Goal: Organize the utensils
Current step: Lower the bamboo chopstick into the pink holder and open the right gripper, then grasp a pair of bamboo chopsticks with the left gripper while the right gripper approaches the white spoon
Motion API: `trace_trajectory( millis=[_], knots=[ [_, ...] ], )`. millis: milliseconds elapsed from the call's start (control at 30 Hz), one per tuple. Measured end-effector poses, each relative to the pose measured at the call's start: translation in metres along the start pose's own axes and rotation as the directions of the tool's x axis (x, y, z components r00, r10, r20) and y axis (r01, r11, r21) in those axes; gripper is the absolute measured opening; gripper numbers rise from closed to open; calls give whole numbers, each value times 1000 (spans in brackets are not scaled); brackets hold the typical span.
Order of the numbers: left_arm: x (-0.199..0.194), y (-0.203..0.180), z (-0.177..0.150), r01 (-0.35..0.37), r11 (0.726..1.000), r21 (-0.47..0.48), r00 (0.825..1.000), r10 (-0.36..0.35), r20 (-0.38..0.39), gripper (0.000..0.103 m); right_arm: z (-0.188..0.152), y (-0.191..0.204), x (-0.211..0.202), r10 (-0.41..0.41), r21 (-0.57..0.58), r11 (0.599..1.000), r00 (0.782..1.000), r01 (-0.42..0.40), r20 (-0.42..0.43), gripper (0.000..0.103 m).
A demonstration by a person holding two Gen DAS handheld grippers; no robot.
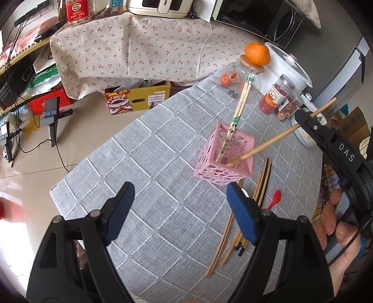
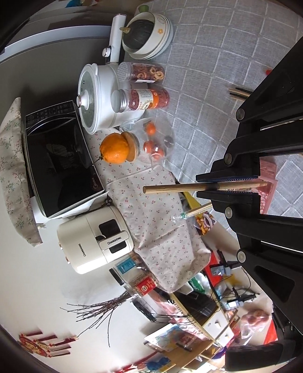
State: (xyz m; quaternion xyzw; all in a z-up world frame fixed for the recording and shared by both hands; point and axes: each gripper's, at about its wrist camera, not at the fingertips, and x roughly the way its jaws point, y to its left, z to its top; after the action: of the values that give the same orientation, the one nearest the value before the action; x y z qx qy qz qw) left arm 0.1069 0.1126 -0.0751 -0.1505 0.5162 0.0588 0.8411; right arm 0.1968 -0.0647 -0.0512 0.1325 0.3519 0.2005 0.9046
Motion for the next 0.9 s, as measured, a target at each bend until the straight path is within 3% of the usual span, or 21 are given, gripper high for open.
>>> trace_trajectory(
  millis=[133, 200, 233, 267, 400, 600, 900],
  knots=[
    [1, 0, 1, -1, 1000, -2, 1000, 1, 1, 81, -1, -5, 8, 25, 36, 999, 999, -23, -32, 14],
    [0, -2, 1, -7, 1000, 3, 1000, 7, 5, 81, -1, -7, 5, 46, 57, 997, 998, -44, -30, 32],
    [0, -3, 1, -9, 1000, 6, 1000, 9, 10, 81, 0, -8, 1, 59, 65, 996, 998, -57, -20, 45],
    [-1, -4, 1, -11, 1000, 9, 1000, 11, 15, 81, 0, -8, -3, 68, 66, 996, 998, -67, -9, 51],
    [0, -11, -1, -7, 1000, 28, 1000, 6, 13, 81, 5, -11, -23, 59, 46, 997, 998, -59, -5, 54],
    [7, -24, -9, 16, 997, 74, 1000, -14, -23, 81, 2, -32, -59, 6, 53, 999, 1000, -5, -20, 67],
    [37, -44, -30, 60, 992, 115, 988, -43, -147, 81, -23, -72, -84, -89, 83, 991, 985, 102, -146, 77]
  ],
)
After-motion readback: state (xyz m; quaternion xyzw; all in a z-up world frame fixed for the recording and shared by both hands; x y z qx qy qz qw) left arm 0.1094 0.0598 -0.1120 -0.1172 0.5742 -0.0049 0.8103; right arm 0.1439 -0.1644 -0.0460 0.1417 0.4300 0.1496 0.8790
